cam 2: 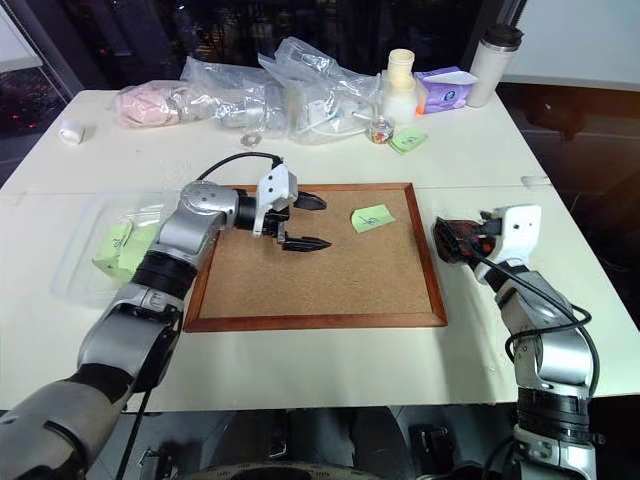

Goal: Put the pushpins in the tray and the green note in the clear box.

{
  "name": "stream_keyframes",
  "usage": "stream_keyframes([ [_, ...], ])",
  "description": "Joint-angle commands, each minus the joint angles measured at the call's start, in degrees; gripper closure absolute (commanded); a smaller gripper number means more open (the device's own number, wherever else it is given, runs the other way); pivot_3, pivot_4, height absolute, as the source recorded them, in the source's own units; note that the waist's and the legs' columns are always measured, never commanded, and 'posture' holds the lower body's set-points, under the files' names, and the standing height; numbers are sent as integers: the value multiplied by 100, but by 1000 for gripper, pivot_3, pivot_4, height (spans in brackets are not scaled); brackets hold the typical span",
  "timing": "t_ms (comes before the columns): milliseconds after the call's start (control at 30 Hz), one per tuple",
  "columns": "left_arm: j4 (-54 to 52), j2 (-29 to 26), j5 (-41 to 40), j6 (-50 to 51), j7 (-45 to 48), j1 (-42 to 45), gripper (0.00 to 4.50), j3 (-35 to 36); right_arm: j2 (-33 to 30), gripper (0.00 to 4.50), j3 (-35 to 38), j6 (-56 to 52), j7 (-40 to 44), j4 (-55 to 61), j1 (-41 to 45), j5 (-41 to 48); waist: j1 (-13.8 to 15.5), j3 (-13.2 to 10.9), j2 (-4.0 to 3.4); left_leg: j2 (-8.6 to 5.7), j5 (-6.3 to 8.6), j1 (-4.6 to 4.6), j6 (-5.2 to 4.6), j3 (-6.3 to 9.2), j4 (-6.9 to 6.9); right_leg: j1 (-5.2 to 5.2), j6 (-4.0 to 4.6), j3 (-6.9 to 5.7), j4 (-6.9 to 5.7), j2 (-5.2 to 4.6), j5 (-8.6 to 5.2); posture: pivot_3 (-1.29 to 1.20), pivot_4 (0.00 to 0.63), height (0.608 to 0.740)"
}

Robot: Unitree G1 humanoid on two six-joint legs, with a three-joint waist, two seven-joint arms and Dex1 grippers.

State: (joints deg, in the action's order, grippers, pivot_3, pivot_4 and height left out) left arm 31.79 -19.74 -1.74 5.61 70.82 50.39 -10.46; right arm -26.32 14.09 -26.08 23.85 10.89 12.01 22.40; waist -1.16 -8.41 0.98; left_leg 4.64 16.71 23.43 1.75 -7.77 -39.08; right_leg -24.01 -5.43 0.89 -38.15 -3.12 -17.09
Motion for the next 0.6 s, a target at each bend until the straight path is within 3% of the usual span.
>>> stream_keyframes([
  [33,-343,-192,-17,55,-205,-62,0,70,171,56,-602,-125,53,-110,483,-174,10,0,0,0,0,0,0,-1,-1,0,0,0,0,0,0,0,150,734],
  [167,-502,-307,-49,214,-467,-185,0,106,574,56,-1208,-57,-101,-977,1084,-622,38,0,0,0,1,3,-1,-3,-5,-2,0,1,0,-1,0,0,150,734],
  [600,-1085,-382,-181,682,-886,-602,0,147,1507,56,-1816,398,-745,-3057,2186,-1587,1,0,0,-1,2,7,-4,-10,-6,-7,0,-1,-3,-7,0,0,150,734],
])
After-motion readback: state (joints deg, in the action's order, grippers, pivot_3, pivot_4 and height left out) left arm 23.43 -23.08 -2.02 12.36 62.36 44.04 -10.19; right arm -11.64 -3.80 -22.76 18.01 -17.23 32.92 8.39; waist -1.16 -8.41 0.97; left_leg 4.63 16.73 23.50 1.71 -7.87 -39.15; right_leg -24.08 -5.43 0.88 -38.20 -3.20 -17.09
